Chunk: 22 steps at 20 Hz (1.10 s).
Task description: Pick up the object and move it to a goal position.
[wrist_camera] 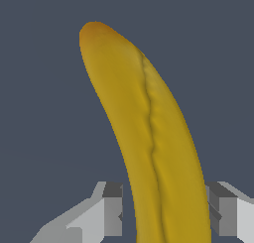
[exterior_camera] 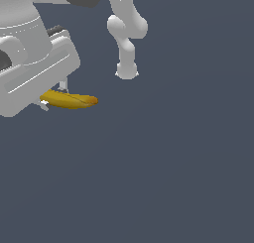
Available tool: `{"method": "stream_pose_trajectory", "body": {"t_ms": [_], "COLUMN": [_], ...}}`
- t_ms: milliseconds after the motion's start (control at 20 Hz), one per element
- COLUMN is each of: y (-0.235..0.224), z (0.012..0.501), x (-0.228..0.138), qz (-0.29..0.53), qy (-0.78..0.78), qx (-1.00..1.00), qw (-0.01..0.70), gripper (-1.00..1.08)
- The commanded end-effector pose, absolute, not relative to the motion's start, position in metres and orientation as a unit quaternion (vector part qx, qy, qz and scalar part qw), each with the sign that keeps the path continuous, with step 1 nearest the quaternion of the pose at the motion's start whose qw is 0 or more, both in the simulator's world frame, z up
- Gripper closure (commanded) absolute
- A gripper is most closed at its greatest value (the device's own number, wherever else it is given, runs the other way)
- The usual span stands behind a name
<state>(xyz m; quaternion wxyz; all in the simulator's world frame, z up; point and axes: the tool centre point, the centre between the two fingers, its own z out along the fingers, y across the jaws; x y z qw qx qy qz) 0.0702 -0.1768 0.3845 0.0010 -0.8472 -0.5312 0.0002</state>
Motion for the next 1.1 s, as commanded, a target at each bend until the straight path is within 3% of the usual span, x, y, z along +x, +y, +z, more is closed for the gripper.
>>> {"method": "stream_pose_trajectory", "body": {"t_ms": [0,1050], "y": [-0.184,-0.206], "z": [0.396,0.427], "x": [0.073,0.081], "qz": [0.000,0.000], "qy": [-0.531,-0.531], "qx": [-0.847,-0.847], "qw": [0.000,0.000], "gripper": [1.08,1.08]}}
